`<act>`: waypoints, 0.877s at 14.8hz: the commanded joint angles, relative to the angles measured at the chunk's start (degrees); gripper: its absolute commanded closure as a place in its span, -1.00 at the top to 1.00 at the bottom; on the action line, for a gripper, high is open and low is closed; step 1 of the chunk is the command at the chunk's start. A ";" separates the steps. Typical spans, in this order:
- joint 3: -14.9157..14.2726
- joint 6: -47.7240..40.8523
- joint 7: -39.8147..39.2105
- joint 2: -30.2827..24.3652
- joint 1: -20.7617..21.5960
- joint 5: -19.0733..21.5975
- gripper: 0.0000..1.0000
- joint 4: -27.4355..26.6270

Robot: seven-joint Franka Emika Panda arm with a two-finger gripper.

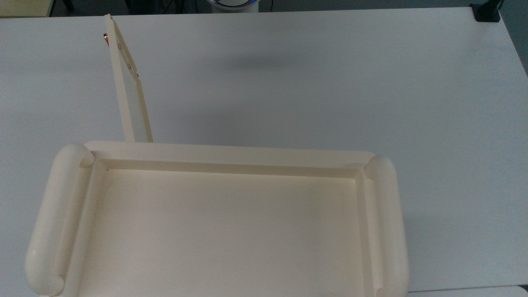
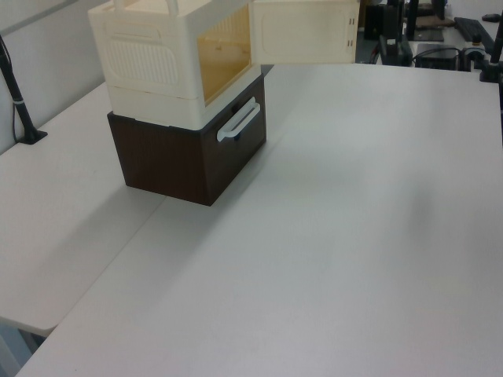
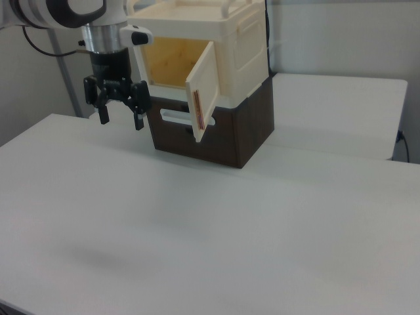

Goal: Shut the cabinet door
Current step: 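Move the gripper from rest toward the open cream cabinet door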

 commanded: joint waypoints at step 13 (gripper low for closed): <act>-0.91 -1.38 -6.06 -1.10 0.61 1.12 -0.44 -1.22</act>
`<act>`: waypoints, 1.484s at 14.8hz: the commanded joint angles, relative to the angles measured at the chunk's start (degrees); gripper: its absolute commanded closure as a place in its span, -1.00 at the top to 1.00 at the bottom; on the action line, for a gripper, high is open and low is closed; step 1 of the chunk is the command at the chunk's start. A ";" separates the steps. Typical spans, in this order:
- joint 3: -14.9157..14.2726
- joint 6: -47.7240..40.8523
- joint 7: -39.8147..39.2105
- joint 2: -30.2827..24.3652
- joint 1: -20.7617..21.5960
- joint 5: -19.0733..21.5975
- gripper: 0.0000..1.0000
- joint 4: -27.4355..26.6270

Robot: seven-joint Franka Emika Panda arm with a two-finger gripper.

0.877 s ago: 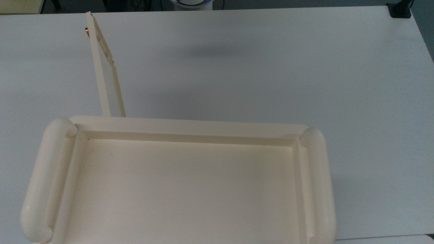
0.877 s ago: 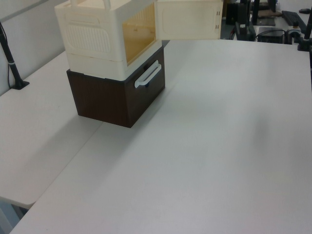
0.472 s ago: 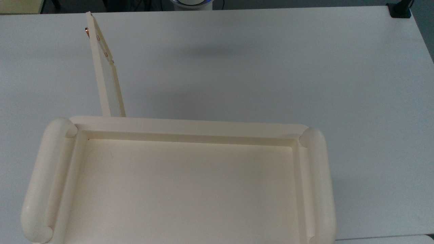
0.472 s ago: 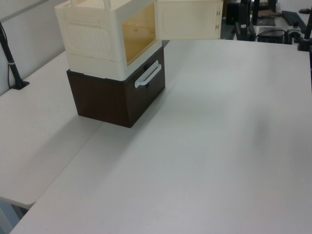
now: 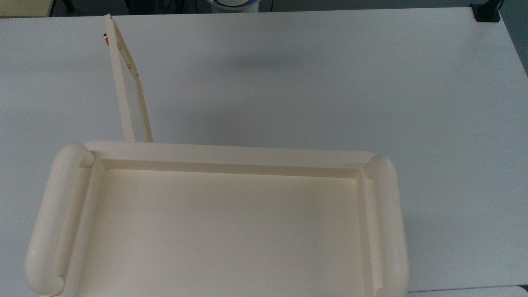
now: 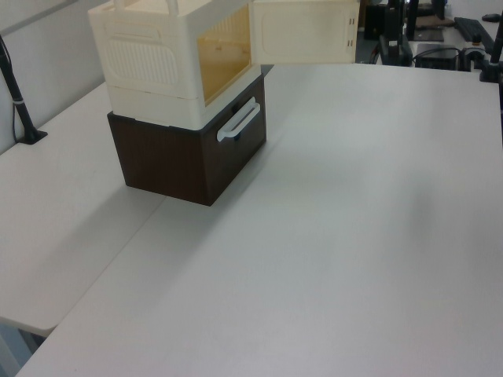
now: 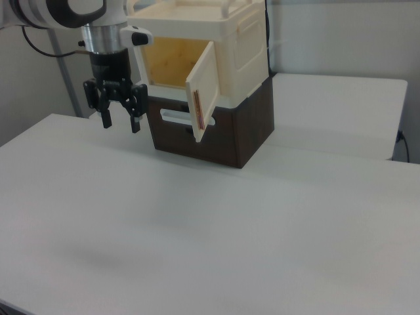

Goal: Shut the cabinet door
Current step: 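Move the gripper from rest toward the open cream cabinet door, then lower the gripper onto the outer edge of the open door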

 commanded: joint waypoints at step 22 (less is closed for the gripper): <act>-14.35 39.54 -67.38 7.77 0.17 -5.39 -0.67 0.10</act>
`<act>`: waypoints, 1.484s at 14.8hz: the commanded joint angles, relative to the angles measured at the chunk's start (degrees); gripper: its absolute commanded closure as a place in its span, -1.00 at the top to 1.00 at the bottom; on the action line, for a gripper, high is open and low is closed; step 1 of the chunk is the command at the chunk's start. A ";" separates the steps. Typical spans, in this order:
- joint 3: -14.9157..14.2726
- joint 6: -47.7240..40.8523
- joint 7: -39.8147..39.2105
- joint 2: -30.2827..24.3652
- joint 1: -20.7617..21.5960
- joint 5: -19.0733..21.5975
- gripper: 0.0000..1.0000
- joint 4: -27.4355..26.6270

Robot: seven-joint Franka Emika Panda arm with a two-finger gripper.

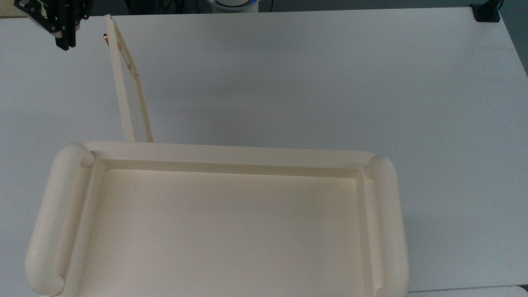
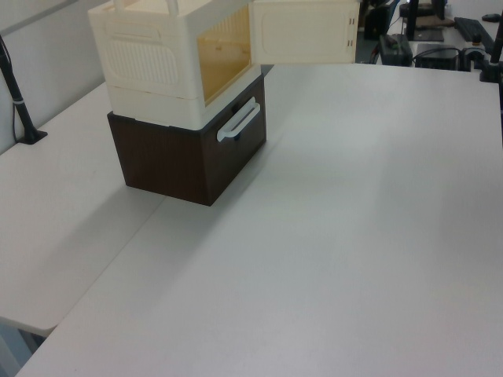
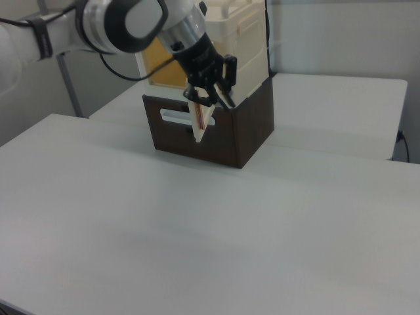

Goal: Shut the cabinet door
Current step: 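Lower the gripper onto the outer edge of the open door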

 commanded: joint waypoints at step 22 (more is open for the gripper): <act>6.33 16.64 71.23 11.29 20.30 1.18 -0.74 5.91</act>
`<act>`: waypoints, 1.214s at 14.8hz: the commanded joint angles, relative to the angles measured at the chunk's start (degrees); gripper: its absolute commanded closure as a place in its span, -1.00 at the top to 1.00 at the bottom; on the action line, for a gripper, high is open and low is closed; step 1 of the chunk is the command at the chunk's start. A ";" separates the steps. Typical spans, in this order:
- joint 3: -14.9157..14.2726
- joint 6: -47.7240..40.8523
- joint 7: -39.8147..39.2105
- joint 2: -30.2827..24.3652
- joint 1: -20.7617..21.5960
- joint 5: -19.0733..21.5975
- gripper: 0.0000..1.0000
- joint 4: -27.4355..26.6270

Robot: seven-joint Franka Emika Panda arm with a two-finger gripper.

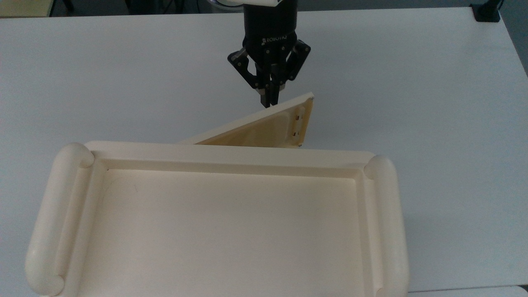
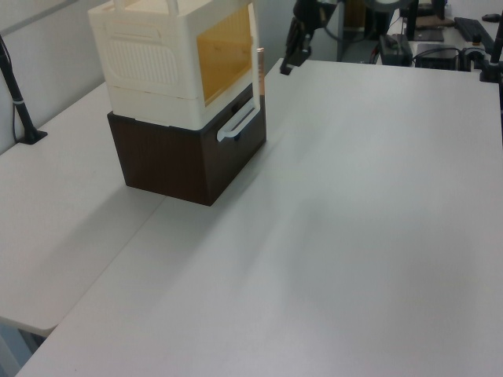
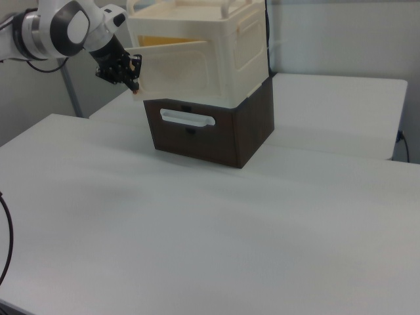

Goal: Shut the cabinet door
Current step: 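Lower the gripper onto the outer edge of the open door, then push the door with the gripper until it swings shut against the cabinet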

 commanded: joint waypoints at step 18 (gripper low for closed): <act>-1.28 30.20 47.50 18.83 -3.14 -22.95 -0.77 13.45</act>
